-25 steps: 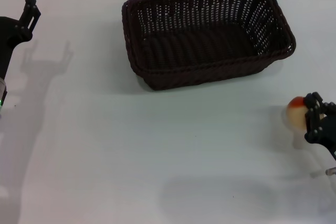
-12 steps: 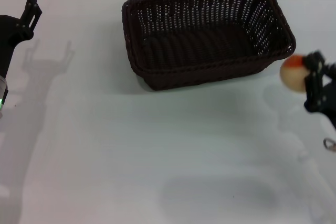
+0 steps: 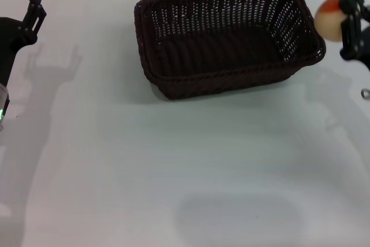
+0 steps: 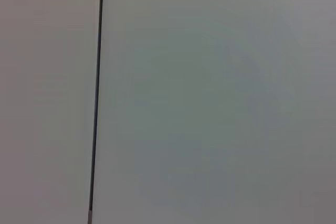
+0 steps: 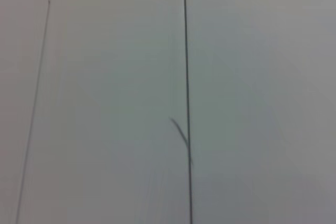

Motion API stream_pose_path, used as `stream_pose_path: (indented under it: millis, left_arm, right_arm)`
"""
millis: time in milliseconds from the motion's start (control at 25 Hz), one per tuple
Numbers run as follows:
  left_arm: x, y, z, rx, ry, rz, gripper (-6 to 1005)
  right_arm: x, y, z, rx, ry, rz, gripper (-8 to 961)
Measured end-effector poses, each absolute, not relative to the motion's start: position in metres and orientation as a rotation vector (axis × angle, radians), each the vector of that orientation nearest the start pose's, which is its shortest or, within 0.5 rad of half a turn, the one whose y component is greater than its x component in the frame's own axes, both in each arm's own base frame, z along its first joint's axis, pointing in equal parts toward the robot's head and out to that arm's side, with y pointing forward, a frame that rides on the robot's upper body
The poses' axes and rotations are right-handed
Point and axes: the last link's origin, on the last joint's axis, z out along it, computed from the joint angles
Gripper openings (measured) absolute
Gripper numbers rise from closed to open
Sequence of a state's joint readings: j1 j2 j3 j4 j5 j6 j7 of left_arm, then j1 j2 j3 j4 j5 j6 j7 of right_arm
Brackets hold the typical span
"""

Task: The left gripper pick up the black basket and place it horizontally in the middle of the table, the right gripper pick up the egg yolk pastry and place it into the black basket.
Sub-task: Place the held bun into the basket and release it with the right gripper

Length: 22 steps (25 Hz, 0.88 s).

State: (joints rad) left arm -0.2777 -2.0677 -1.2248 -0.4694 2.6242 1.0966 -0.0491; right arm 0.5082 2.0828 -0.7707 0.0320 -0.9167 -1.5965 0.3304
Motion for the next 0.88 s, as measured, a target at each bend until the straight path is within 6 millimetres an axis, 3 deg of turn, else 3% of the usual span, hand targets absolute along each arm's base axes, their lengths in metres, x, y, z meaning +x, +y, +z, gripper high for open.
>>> stream_pose_path:
  millis: [560,880]
  left_arm:
    - [-0.305,0.337,0.009,-1.493,-0.453,-0.767,813]
    - [-0.306,0.337,0.008,-1.496,-0.456,-0.763,813]
  right_arm:
    - [0.264,0.366,0.003,-1.826,0.268,0.965,40]
    - [0.252,0.381,-0.015,-1.95,0.289,0.901,46]
